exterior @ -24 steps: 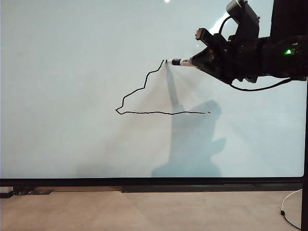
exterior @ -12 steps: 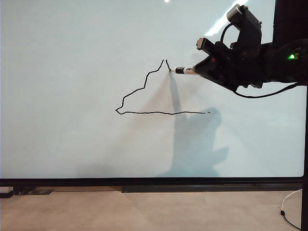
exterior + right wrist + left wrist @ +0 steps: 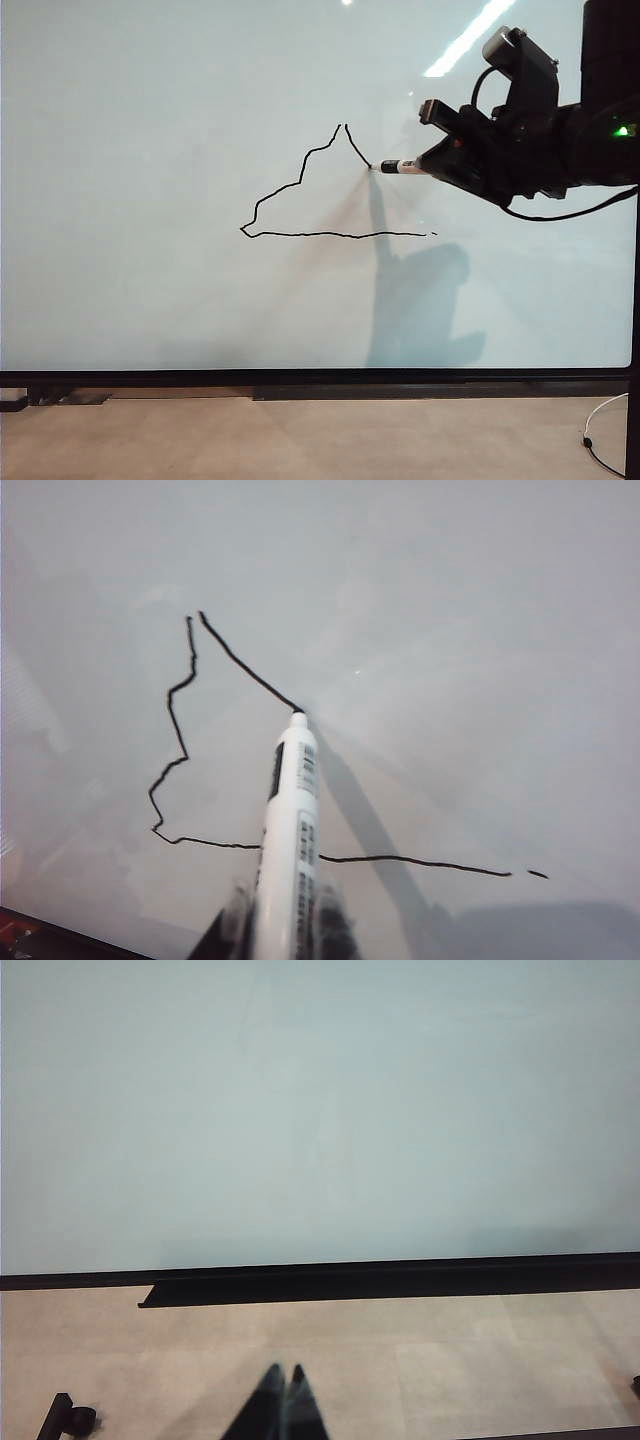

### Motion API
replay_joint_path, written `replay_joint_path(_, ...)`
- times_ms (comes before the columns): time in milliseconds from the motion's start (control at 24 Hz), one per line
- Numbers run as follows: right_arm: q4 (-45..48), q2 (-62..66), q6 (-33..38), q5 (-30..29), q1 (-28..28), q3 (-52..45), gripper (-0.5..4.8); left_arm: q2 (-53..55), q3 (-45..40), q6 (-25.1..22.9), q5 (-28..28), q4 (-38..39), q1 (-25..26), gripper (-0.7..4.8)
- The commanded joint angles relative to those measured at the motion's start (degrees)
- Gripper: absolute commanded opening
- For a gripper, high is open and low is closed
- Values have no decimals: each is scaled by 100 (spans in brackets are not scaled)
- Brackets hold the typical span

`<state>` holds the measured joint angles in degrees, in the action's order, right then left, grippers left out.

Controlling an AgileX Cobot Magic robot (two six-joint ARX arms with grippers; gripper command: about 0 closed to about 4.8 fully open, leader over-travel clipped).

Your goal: Pick up the pen on the shelf to the right of the whiteboard and draw a triangle.

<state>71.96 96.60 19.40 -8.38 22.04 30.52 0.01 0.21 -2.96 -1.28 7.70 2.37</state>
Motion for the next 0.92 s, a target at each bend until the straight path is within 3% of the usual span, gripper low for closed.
replay_joint_path(42, 0, -15, -15, 234, -68, 2, -3, 0, 22, -2, -4, -46, -2, -5)
replay_joint_path(915, -48, 160, -55, 315, -249, -188, -3, 0, 22, -2, -2, -46, -2, -5)
